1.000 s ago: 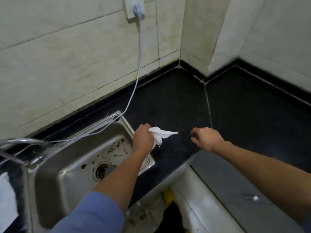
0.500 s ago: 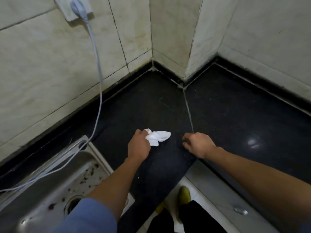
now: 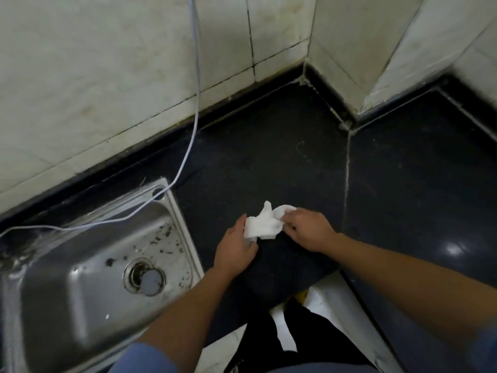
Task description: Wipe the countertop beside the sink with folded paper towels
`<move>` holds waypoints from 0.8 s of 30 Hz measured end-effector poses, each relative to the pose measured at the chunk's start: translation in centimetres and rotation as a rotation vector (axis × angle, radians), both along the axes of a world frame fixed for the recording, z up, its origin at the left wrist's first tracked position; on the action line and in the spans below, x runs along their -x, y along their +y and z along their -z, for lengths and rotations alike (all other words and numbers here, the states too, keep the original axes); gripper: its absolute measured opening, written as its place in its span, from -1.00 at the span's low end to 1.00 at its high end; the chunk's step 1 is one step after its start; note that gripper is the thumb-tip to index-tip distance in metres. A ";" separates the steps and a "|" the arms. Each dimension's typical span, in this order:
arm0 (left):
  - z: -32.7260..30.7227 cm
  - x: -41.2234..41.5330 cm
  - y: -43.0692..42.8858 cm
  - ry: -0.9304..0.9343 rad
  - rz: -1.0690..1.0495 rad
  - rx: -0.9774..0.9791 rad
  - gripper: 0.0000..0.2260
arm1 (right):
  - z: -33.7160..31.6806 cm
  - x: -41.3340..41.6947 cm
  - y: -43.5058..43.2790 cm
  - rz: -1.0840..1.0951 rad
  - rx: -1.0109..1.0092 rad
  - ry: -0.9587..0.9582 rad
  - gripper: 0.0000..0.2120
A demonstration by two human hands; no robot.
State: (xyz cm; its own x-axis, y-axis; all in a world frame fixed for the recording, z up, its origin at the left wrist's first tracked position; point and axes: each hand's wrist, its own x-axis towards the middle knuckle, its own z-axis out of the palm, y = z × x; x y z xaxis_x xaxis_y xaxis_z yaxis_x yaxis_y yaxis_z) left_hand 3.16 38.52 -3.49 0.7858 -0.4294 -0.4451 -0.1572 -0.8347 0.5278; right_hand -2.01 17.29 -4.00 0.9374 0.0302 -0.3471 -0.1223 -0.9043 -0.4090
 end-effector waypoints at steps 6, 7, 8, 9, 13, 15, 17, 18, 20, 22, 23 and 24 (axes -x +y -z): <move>1.1 0.2 -0.6 -0.125 0.079 -0.071 -0.46 | -0.9 -2.7 -4.2 0.694 -0.301 -0.116 -0.84; 1.4 0.3 -0.6 -0.140 0.106 -0.089 -0.51 | -0.7 -2.9 -5.1 0.747 -0.262 -0.096 -0.82; 1.5 0.4 -0.6 -0.150 0.127 -0.106 -0.57 | -0.4 -2.7 -5.9 0.766 -0.209 -0.051 -0.80; 1.6 0.5 -0.5 -0.160 0.140 -0.112 -0.63 | 0.1 -2.4 -6.6 0.755 -0.154 0.024 -0.79; 1.8 -0.1 -0.3 -0.204 0.181 -0.104 -0.82 | 0.1 -0.4 -7.5 0.560 0.005 0.318 -0.82; 1.9 -0.5 -0.1 -0.228 0.214 -0.109 -0.85 | -0.7 -0.6 -7.1 0.513 0.061 0.253 -0.76; 1.8 -0.9 0.1 -0.248 0.237 -0.080 -0.88 | -1.3 -1.7 -6.3 0.524 0.016 0.163 -0.60; 1.7 -1.2 0.2 -0.254 0.240 -0.056 -0.90 | -1.5 -2.4 -5.8 0.520 -0.045 0.174 -0.53; 1.1 -1.8 0.5 -0.262 0.193 -0.006 -0.93 | -1.4 -3.8 -4.6 0.437 -0.118 0.273 -0.50; 0.1 -2.7 0.8 -0.207 0.021 0.046 -0.93 | -0.7 -4.4 -3.6 0.365 -0.121 0.377 -0.69; -0.4 -3.3 0.9 -0.156 -0.092 0.079 -0.92 | -0.3 -4.6 -3.2 0.365 -0.128 0.399 -0.80; -0.8 -4.1 1.0 -0.097 -0.197 0.124 -0.90 | 0.0 -4.7 -3.1 0.380 -0.154 0.395 -0.88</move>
